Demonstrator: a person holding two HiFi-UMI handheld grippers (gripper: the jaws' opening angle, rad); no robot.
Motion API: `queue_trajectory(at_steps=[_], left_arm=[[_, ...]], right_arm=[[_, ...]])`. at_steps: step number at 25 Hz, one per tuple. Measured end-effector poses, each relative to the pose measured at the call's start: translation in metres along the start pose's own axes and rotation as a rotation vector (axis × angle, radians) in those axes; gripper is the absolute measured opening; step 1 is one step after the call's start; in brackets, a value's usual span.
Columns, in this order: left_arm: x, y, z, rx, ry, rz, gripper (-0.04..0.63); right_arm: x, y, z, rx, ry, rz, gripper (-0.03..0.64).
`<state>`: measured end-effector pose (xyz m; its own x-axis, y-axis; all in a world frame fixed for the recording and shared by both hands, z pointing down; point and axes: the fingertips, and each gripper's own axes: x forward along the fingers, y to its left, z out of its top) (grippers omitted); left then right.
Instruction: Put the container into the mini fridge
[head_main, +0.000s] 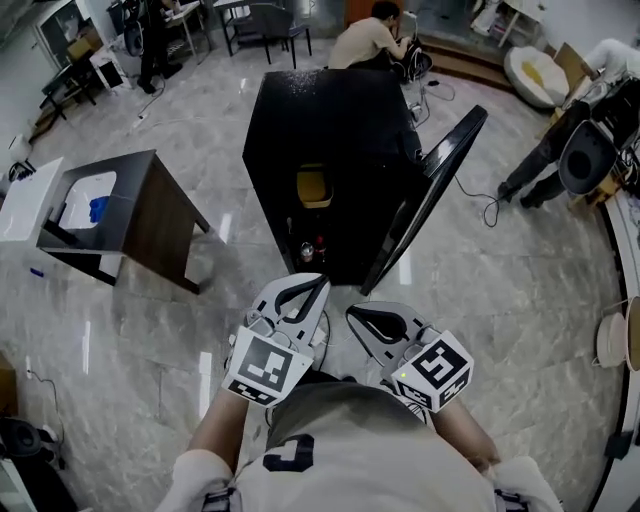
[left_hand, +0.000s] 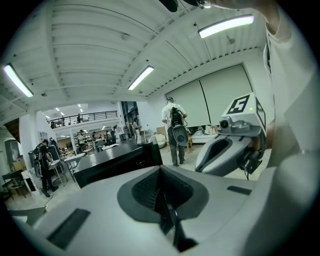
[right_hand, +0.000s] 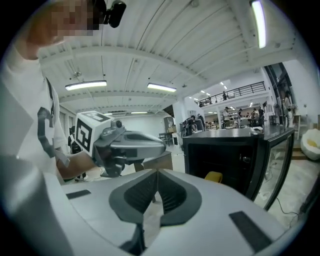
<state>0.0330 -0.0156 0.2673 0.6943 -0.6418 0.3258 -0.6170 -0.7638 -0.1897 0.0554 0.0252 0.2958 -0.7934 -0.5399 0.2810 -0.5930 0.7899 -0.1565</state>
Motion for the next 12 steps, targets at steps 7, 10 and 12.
queue_trajectory(at_steps=[7, 10, 12], left_arm=[[0.001, -0.027, 0.023, -0.035, -0.017, -0.035, 0.049], [-0.004, -0.023, 0.029, -0.034, -0.029, -0.030, 0.049], [-0.006, -0.020, 0.033, -0.036, -0.043, -0.023, 0.049]], right_arm=[[-0.018, -0.009, 0.017, 0.016, -0.008, 0.045, 0.031], [-0.017, -0.010, 0.034, 0.001, -0.020, 0.056, 0.031], [-0.018, -0.009, 0.046, -0.014, -0.043, 0.054, 0.031]])
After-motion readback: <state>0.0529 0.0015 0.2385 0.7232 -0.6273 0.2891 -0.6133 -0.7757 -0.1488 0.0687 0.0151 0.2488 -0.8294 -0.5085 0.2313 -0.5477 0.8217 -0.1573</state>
